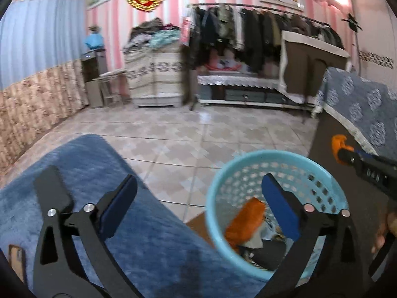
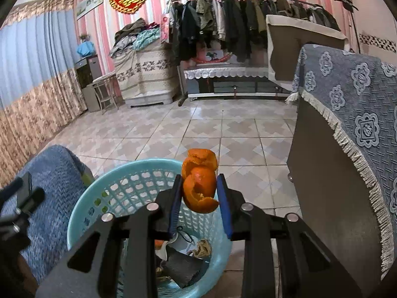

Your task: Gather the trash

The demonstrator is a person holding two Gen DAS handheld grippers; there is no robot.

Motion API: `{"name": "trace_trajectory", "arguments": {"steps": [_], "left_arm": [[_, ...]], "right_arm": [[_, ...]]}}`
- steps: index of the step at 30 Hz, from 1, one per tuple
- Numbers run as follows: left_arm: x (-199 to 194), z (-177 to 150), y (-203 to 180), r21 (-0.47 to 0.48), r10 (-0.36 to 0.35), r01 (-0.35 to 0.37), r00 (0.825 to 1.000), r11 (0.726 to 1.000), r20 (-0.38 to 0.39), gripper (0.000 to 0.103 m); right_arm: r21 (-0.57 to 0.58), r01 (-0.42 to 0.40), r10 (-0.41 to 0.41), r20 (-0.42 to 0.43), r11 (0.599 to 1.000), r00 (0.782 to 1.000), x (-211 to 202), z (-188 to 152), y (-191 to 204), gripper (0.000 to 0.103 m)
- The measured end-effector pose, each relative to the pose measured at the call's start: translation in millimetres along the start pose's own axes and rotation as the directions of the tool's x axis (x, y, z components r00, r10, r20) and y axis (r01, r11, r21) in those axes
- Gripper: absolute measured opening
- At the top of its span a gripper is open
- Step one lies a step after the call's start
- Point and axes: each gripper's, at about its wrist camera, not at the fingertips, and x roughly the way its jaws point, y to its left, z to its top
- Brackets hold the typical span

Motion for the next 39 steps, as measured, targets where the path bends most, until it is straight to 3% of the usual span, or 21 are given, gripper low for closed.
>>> {"name": "trace_trajectory", "arguments": {"steps": [8,10,11,12,14,18,26,31,39], "left_arm": [[-19.7,-0.3,34.6,-0.053,0.089,-0.089,0.996,0.995,0.003,0.097],[-25.2,-0.7,40.5,-0.066,0.102,-0.101,0.995,0.993,0.004,0.097],[-28.0,-1.0,44.2,-0.072,0.107,-0.106,0.994,0.992,0.003,0.097],[-32.8,-0.6,50.0,-0.082,0.116,-0.115,0.993,0.99,0.002,0.097],[-39.8,-0.3,56.6,-0.093,0.13,-0.129,0.991,0.987,0.006,0.097],[-60.6,-0.9,76.0,-0.113,0.183,-0.18,0.983,0.977,0.019,0.097],[-106.5,-7.6,113.2,-0.17,0.263,-0.256,0.964,0.952,0.022,0.097],[-142.1,-15.1,131.1,-0.187,0.316,-0.307,0.948,0.933,0.024,0.098],[-198.5,-36.3,154.1,-0.223,0.363,-0.353,0.932,0.909,0.005,0.098]], "right_arm": [[-0.081,-0.03,0.028,-0.025,0.996,0.999,4.5,-1.6,33.7,0.031],[-0.086,-0.044,0.042,-0.03,0.995,0.999,3.8,-3.2,38.8,0.046],[-0.086,-0.052,0.049,-0.029,0.995,0.998,2.7,-3.5,39.8,0.062],[-0.087,-0.053,0.051,-0.023,0.995,0.998,0.8,-3.6,40.9,0.07],[-0.091,-0.047,0.045,-0.02,0.995,0.999,-0.6,-2.2,41.4,0.072],[-0.095,-0.036,0.036,-0.005,0.995,0.999,-5.7,-2.2,44.6,0.09],[-0.091,-0.032,0.033,0.013,0.995,0.999,-16.2,-0.6,49.4,0.098],[-0.118,-0.046,0.049,0.025,0.992,0.998,-31.4,-10.0,64.6,0.098],[-0.164,-0.173,0.184,0.051,0.971,0.982,-75.9,-23.9,101.1,0.099]]}}
